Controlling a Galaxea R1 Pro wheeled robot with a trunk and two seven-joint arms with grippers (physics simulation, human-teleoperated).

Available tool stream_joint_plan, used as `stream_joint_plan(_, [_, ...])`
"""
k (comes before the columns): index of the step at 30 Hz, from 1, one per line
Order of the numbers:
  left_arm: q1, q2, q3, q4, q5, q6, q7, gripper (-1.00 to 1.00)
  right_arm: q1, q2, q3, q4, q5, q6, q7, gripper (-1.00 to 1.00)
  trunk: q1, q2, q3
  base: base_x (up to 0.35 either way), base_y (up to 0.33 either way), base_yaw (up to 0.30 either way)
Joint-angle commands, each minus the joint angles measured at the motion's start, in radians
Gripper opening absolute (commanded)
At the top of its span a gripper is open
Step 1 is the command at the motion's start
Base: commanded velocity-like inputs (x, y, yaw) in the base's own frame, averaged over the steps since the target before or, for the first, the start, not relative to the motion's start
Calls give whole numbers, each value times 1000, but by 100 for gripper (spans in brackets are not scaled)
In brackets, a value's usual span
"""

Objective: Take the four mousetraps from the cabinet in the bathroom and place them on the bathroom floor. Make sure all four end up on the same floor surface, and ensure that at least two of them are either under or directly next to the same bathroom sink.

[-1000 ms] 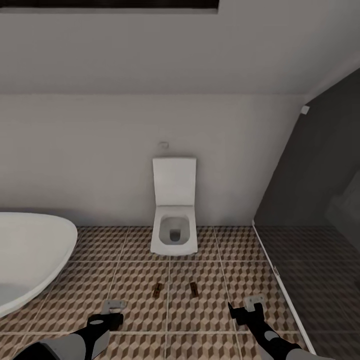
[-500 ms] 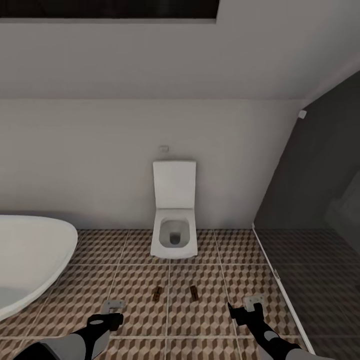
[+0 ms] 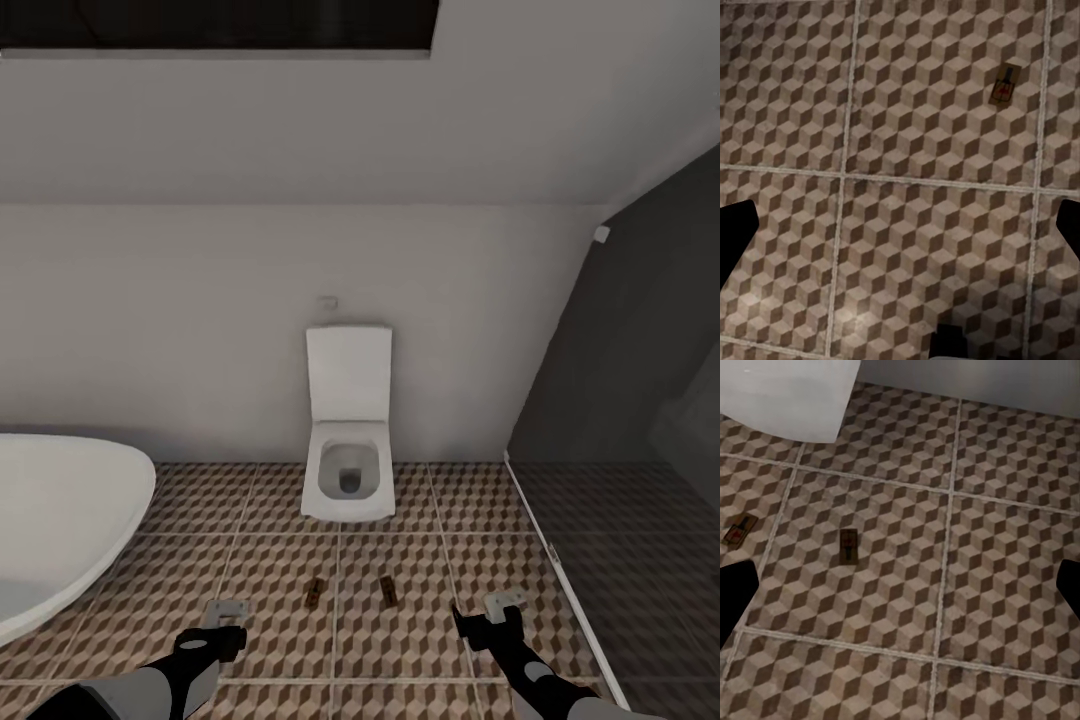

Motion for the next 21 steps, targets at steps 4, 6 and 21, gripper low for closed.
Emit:
stream_joint_plan(4, [-1, -1, -6, 3, 4, -5, 0, 100, -1, 0, 8, 1, -10, -3, 3, 100, 1, -2, 5, 0, 0, 0])
stream_joint_plan(6, [-1, -1, -6, 3, 4, -5, 0, 100, -1, 0, 8, 1, -10, -3, 3, 100, 1, -2, 8, 0, 0, 0])
stream_joint_plan(21, [-1, -1, -6, 3, 4, -5, 0, 100, -1, 0, 8, 1, -10, -4, 2, 100, 1, -2, 32, 0, 0, 0])
